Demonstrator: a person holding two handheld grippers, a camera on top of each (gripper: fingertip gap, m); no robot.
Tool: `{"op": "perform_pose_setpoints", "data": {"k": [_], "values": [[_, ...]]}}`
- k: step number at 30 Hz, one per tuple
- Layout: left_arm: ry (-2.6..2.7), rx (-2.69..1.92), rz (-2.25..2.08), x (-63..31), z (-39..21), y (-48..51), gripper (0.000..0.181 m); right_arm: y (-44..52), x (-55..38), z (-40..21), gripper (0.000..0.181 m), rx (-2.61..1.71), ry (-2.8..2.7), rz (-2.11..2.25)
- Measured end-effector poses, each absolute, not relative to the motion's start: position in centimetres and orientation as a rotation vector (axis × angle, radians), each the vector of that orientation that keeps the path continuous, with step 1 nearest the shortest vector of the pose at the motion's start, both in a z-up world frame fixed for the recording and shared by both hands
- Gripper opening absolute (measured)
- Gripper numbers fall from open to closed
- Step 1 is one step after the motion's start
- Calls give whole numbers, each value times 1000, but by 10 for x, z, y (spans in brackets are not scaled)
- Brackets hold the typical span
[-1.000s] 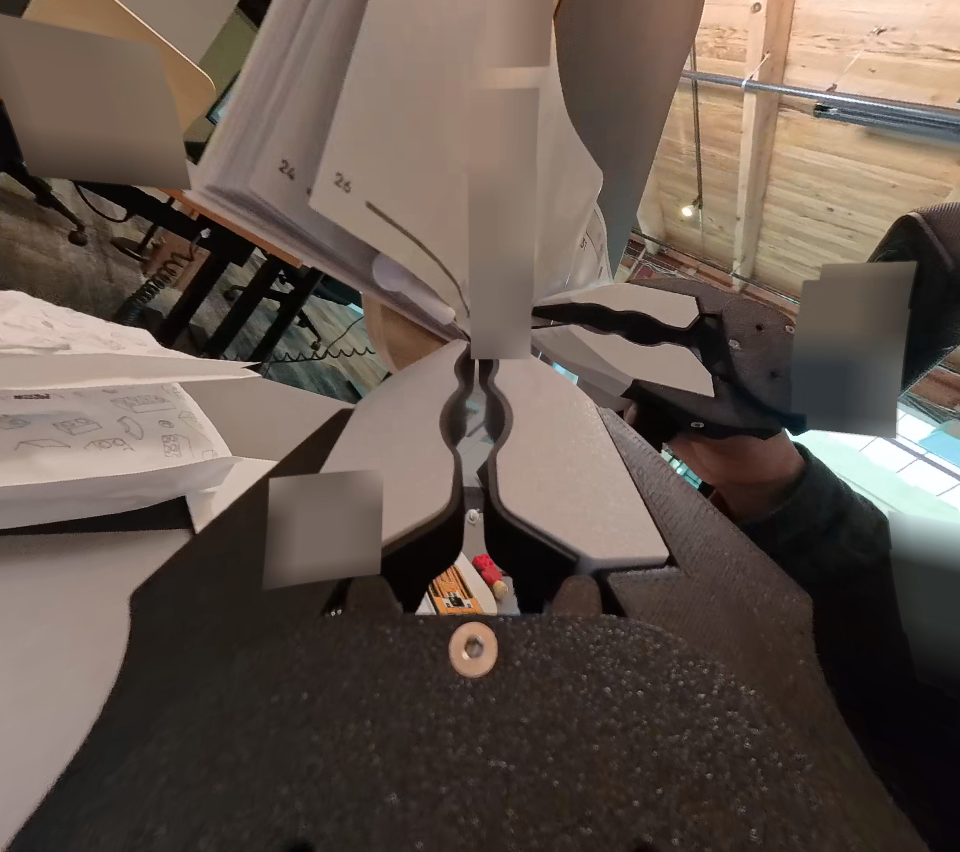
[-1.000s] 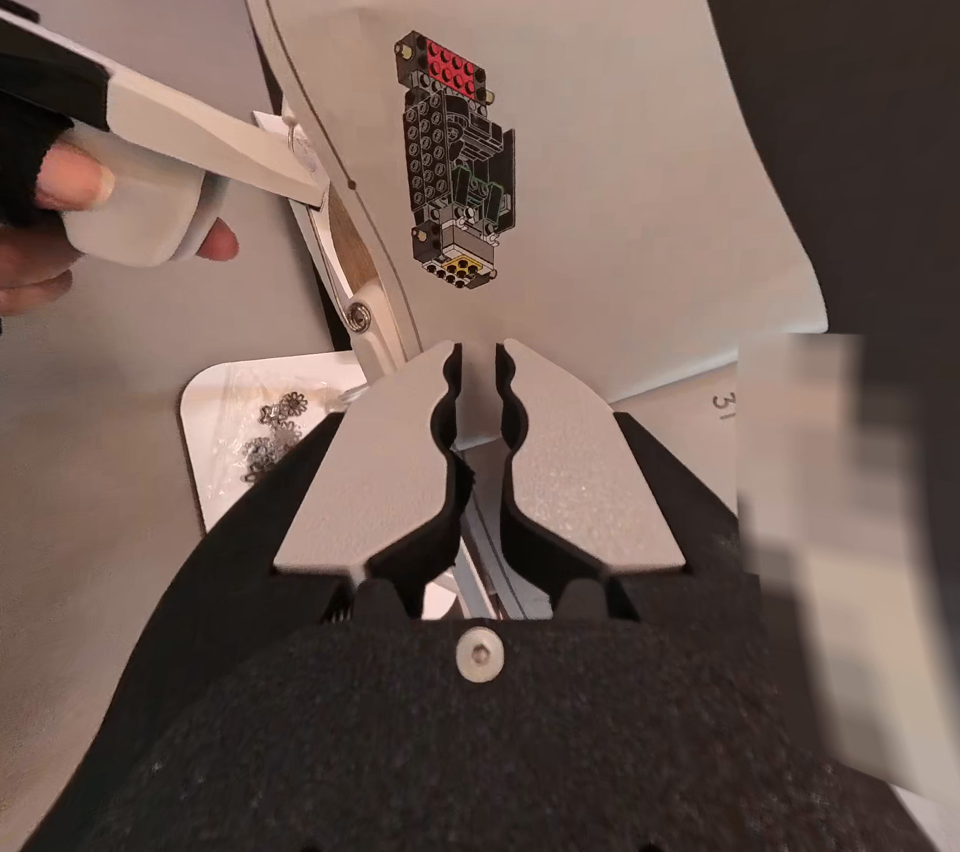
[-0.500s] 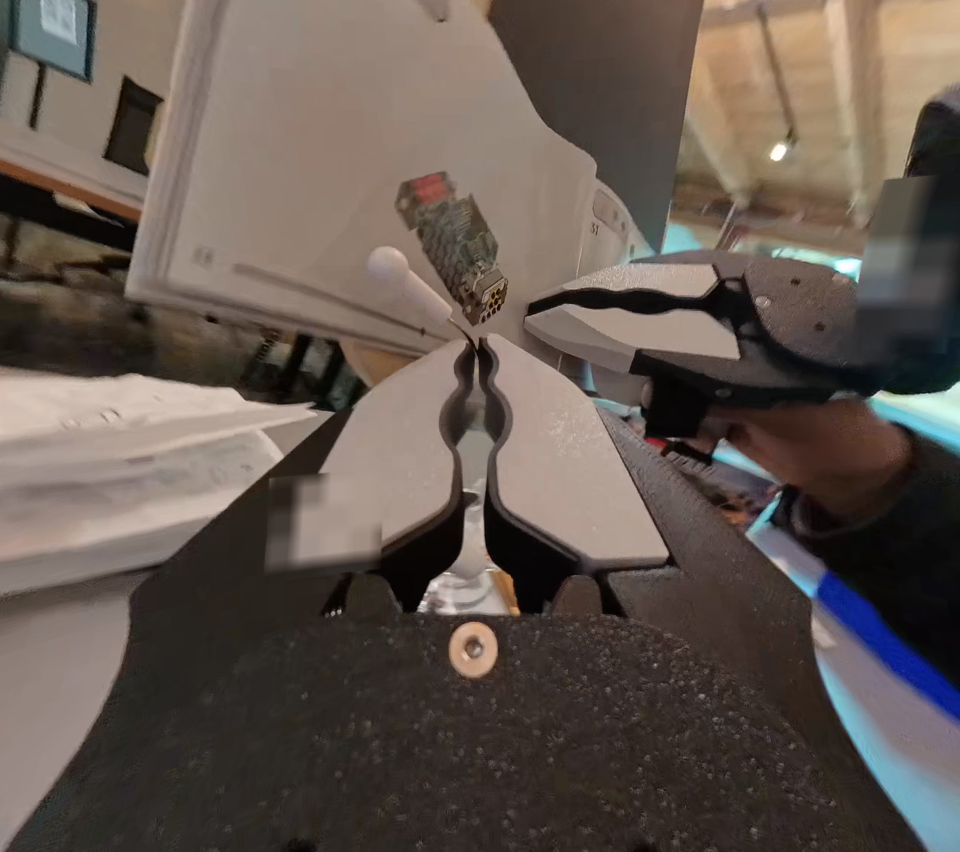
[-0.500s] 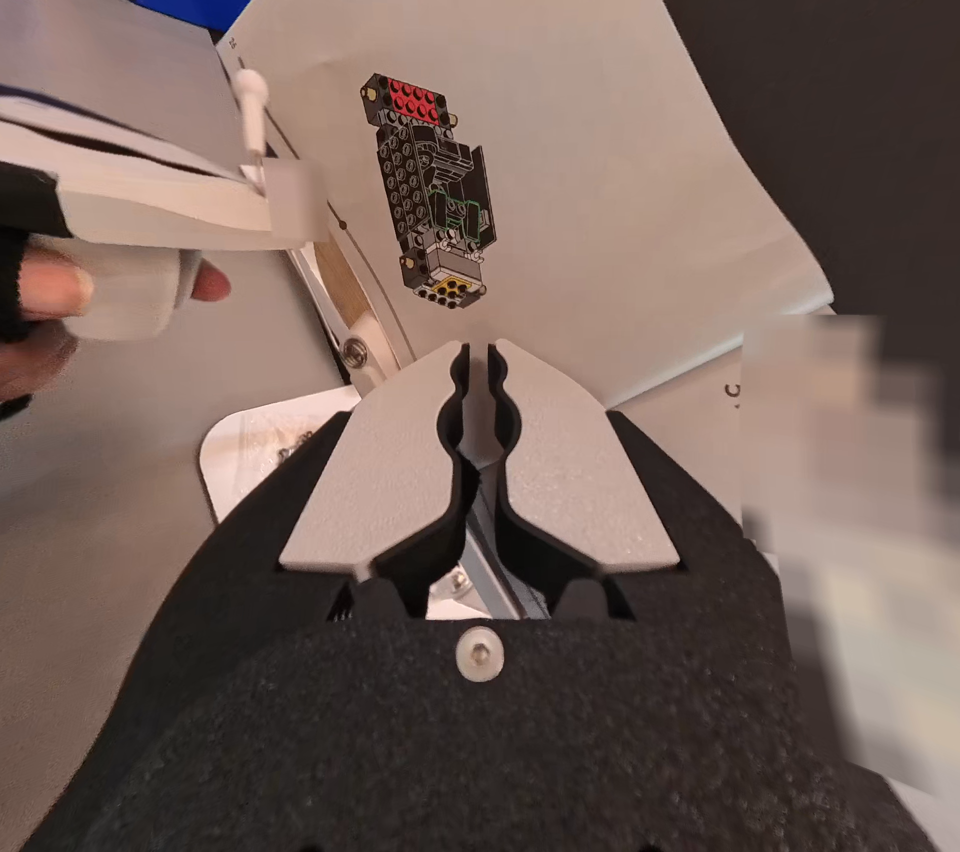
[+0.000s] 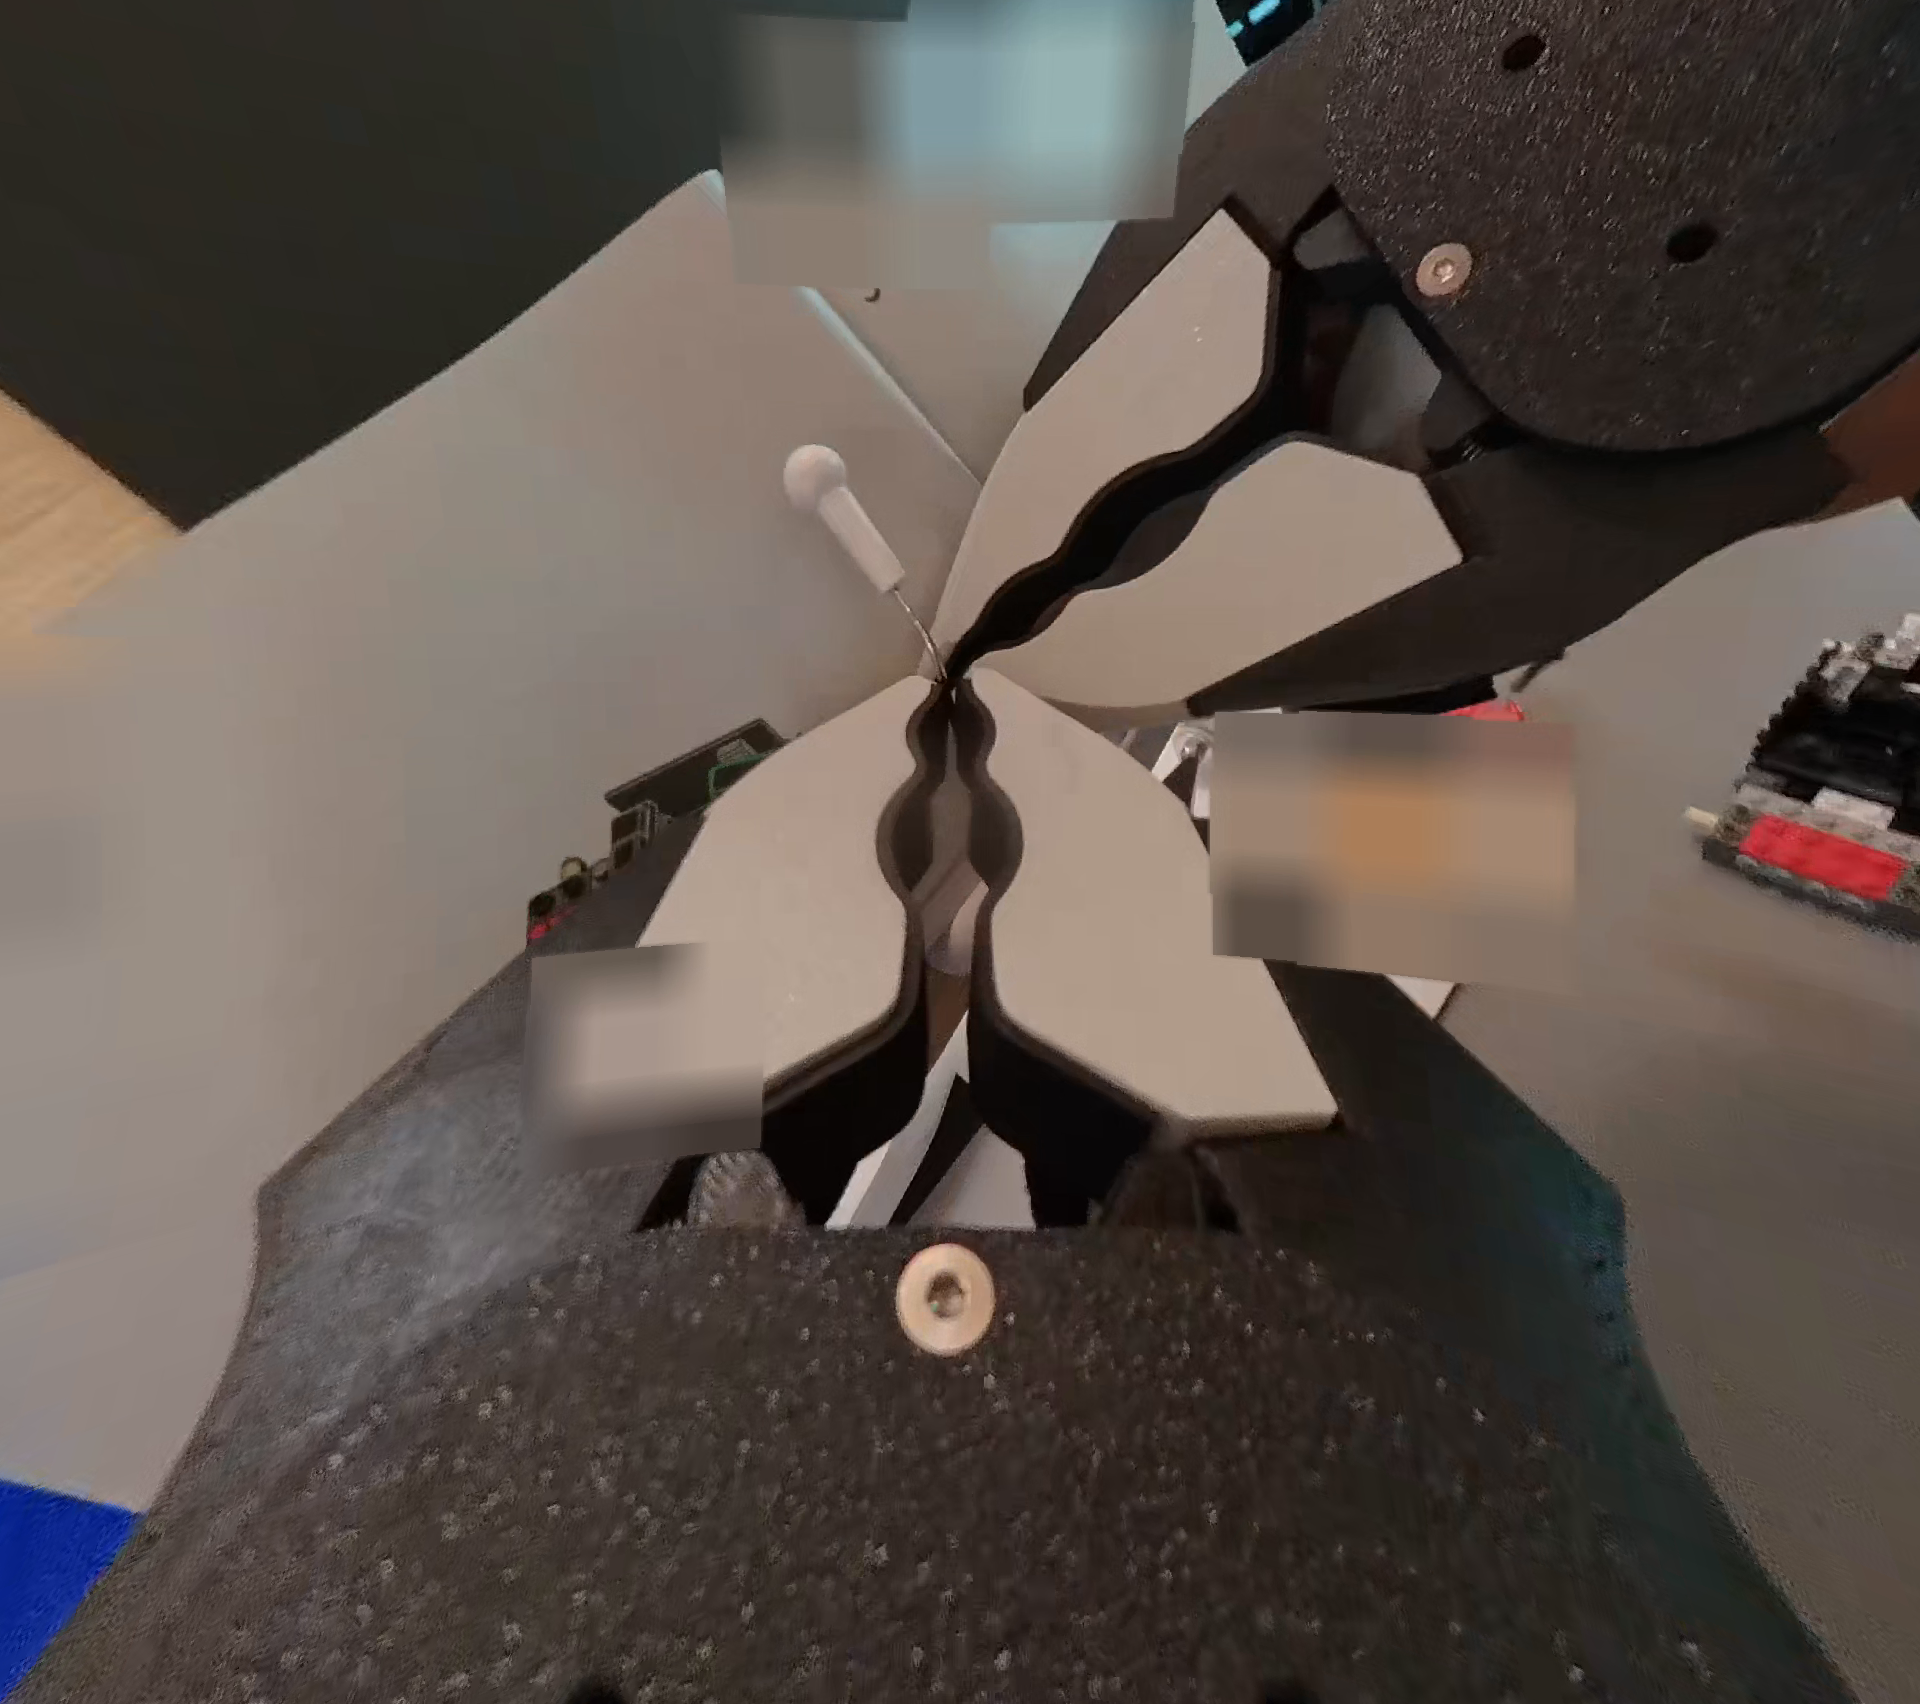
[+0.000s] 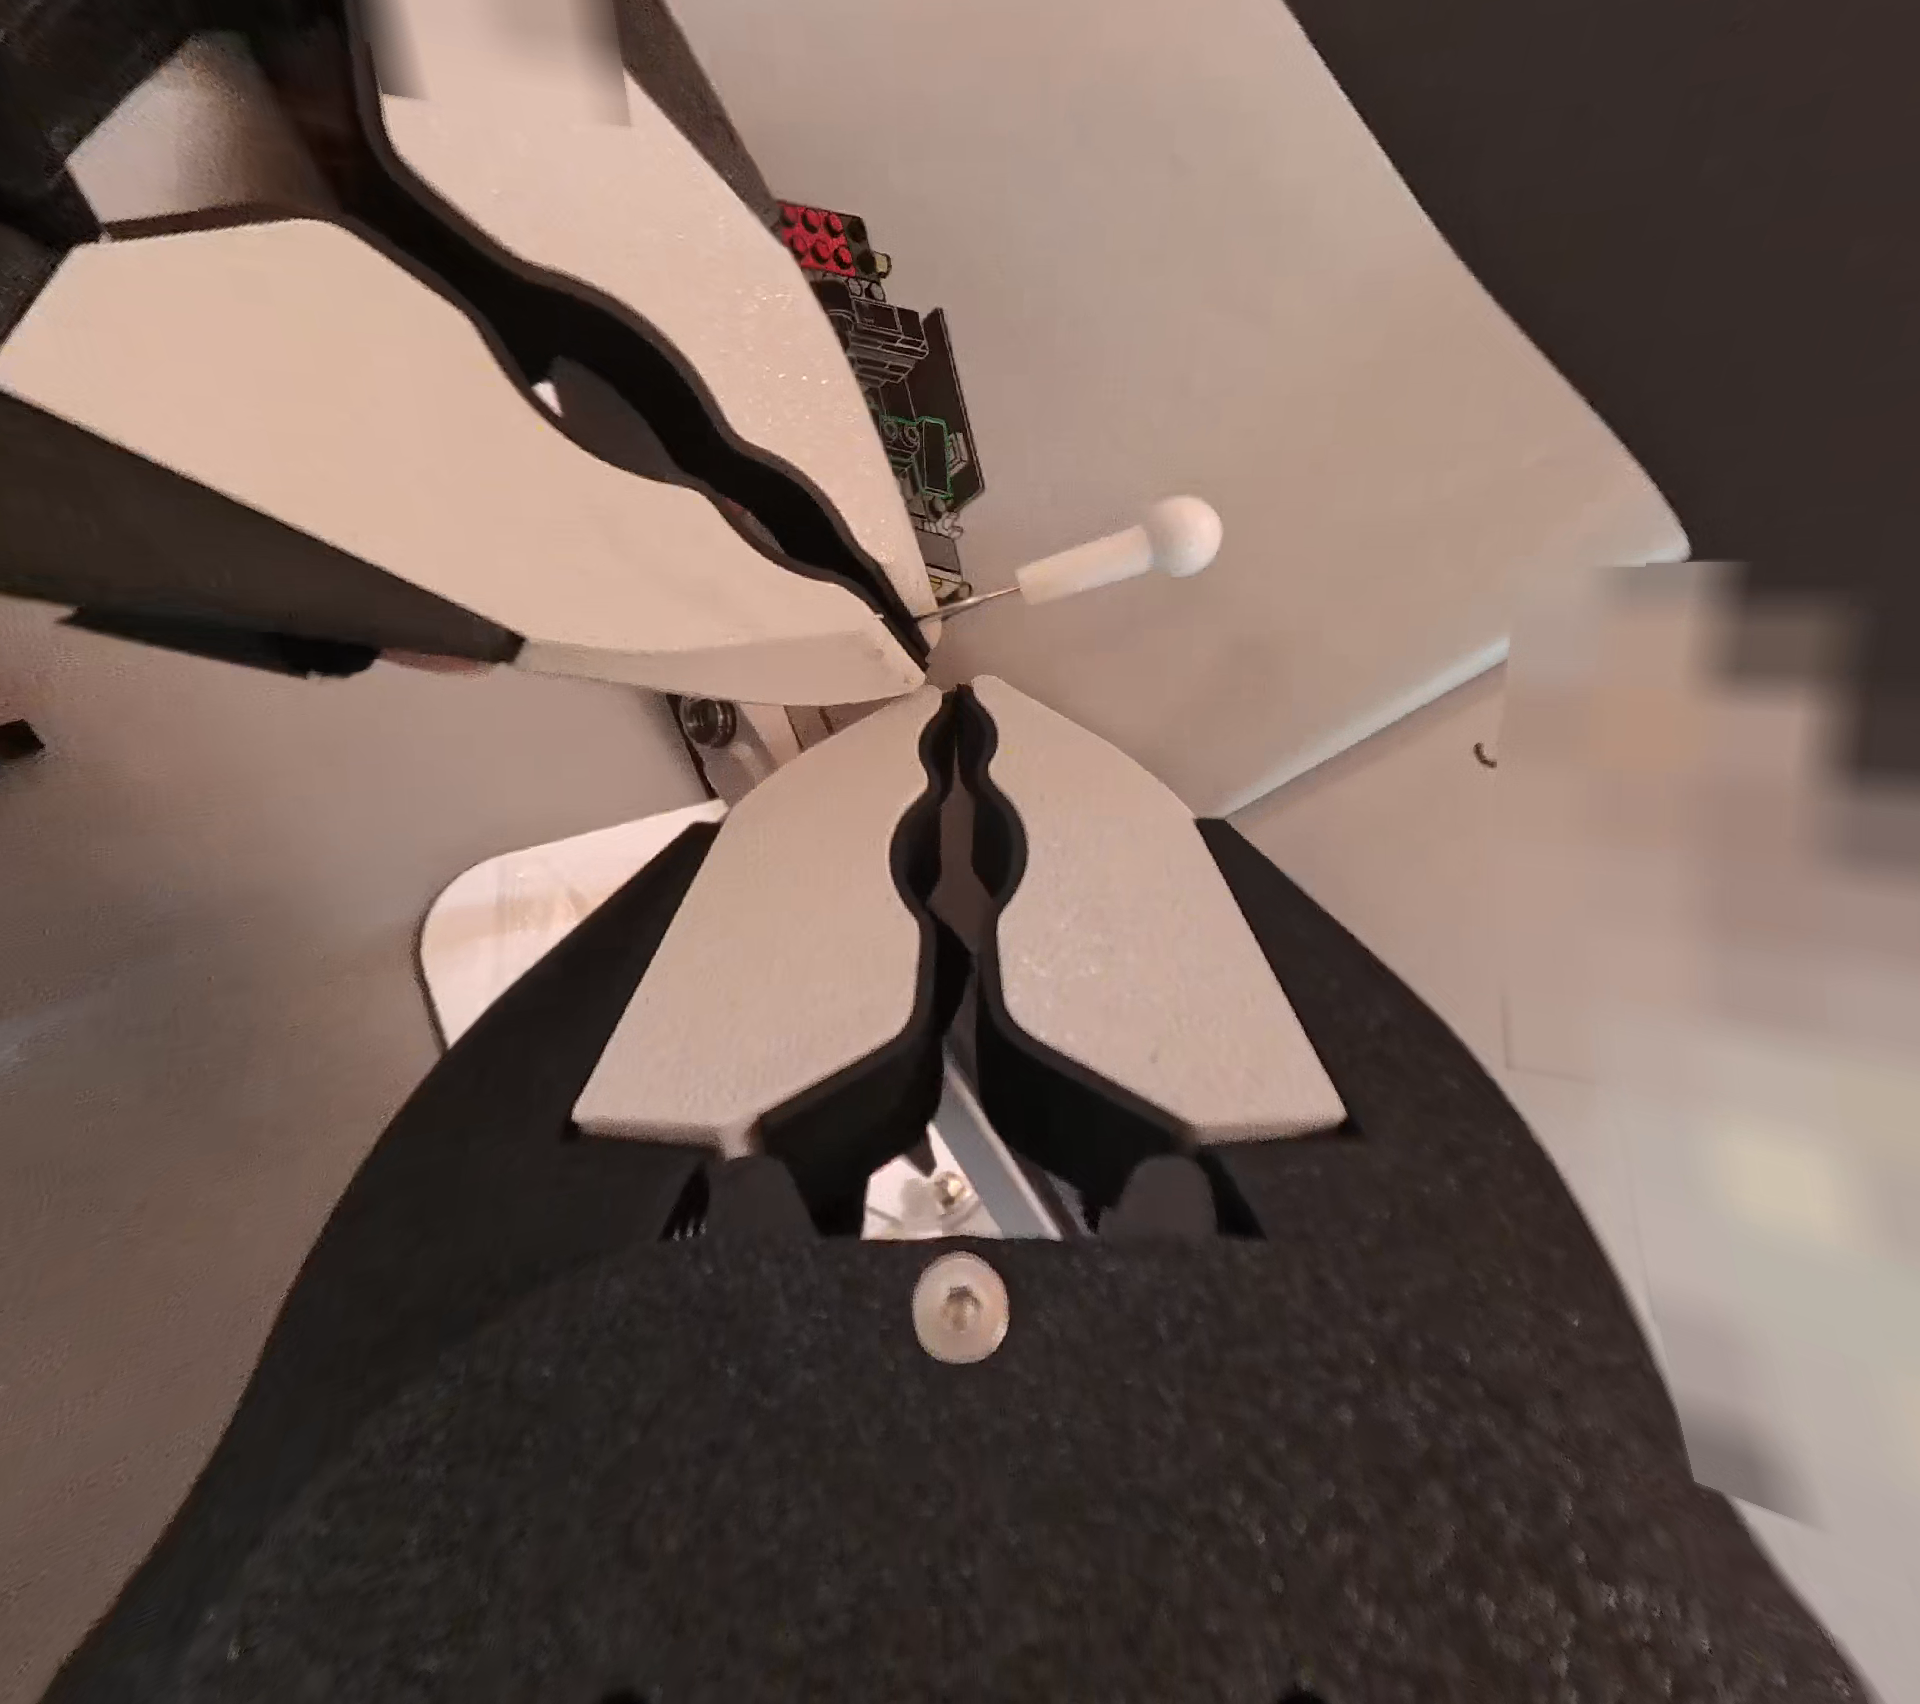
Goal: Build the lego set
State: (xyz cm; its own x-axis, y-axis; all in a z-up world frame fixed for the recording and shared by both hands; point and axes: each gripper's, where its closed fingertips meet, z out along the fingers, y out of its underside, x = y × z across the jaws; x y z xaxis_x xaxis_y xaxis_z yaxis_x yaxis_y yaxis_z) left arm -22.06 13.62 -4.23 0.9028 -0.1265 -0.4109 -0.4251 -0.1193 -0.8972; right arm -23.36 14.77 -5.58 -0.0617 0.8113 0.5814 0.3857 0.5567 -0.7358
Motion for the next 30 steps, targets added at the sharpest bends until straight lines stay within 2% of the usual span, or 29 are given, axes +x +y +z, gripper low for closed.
{"op": "perform_pose_setpoints", "data": {"k": [5,20,30], "values": [[533,-1753,343,-221,-46,140,2,145,-218,-50,5,-1005,-1621,543],[737,-1835,572,-209,-55,149,1,171,-205,-50,0,-999,-1537,458],[686,-1883,561,-208,-59,154,2,173,-201,-47,4,-1012,-1509,458]]}}
